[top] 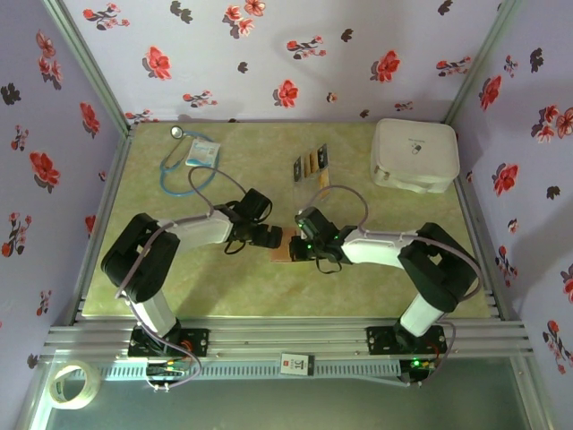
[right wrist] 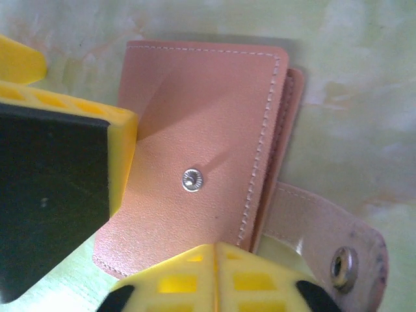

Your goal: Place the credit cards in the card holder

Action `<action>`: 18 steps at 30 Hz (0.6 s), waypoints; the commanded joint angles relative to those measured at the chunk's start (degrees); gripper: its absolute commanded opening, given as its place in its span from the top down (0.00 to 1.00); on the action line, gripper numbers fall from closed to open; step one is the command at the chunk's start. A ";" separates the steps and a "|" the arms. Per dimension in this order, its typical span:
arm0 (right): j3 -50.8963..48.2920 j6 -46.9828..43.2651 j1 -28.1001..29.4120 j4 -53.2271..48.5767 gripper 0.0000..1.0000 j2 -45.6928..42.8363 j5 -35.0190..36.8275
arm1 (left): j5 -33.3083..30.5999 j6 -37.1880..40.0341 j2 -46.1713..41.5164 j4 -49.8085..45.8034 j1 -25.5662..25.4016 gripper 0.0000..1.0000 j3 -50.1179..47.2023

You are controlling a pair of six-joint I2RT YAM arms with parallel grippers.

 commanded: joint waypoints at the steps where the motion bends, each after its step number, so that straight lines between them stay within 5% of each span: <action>1: 1.36 -0.30 -1.94 -3.31 0.87 -4.49 0.02 | -4.78 0.56 2.26 -1.21 -0.41 0.00 0.03; 18: 8.42 -4.73 -5.37 -16.69 0.73 -5.20 5.15 | -6.53 -0.52 2.43 -0.66 -1.06 0.00 -1.30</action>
